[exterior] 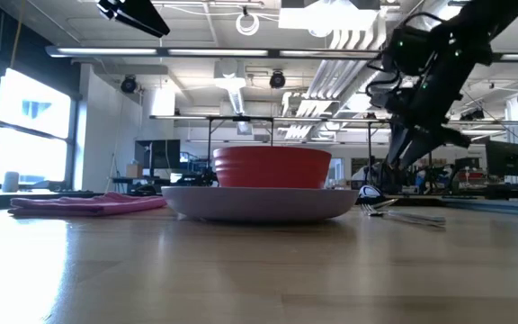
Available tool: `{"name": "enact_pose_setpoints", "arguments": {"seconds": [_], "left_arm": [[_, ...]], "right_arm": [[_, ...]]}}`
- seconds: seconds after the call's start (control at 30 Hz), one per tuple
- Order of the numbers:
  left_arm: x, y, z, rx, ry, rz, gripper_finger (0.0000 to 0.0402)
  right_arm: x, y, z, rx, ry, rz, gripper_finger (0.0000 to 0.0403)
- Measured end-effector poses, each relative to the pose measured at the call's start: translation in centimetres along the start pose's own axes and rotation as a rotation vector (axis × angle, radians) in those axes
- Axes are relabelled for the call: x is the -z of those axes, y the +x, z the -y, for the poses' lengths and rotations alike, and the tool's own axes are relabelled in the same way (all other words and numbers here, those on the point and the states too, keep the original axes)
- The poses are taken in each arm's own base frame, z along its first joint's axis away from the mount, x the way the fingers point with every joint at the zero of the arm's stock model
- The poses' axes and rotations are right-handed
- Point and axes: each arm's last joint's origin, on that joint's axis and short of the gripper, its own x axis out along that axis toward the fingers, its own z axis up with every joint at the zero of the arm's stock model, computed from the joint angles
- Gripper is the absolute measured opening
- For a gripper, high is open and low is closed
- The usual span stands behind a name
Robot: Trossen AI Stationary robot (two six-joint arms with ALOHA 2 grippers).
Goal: Set table place
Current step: Put the yellow spoon into the orange bowl
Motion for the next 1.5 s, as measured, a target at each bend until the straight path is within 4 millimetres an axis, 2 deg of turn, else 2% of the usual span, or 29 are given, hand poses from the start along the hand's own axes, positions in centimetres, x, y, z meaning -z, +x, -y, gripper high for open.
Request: {"name": "enact_pose_setpoints", "arguments": {"seconds": [0.2,0.37,0.7,0.93,1.23,1.5], "left_arm": [[0.0,0.0,0.0,0.000,0.001,-0.001,0.0237],[0.0,0.0,0.0,0.000,0.001,-0.001,0.0237],[0.0,0.0,0.0,-0.001,0.000,0.000,0.0237],[0.0,0.0,0.0,-0.004,-0.004,0.000,0.0237],[0.0,0.0,0.0,-0.004,-0.020,-0.003,0.0237],[0.0,0.0,0.0,-0.004,-0.022,-0.003,0.0237]], "right_arm": [[-0.1,1.8,2.3,-0.015,0.079,0.075,0.0110],[0.2,2.7,4.3,0.004,0.138,0.064,0.0110],[-0.3,3.5,5.9,-0.026,0.179,0.152,0.0110],[-0.9,4.9,5.9,-0.067,0.176,0.149,0.0110],[-0.9,7.9,6.0,-0.091,0.174,0.073,0.0110],[-1.4,8.3,5.7,-0.138,0.172,0.110,0.0110]]}}
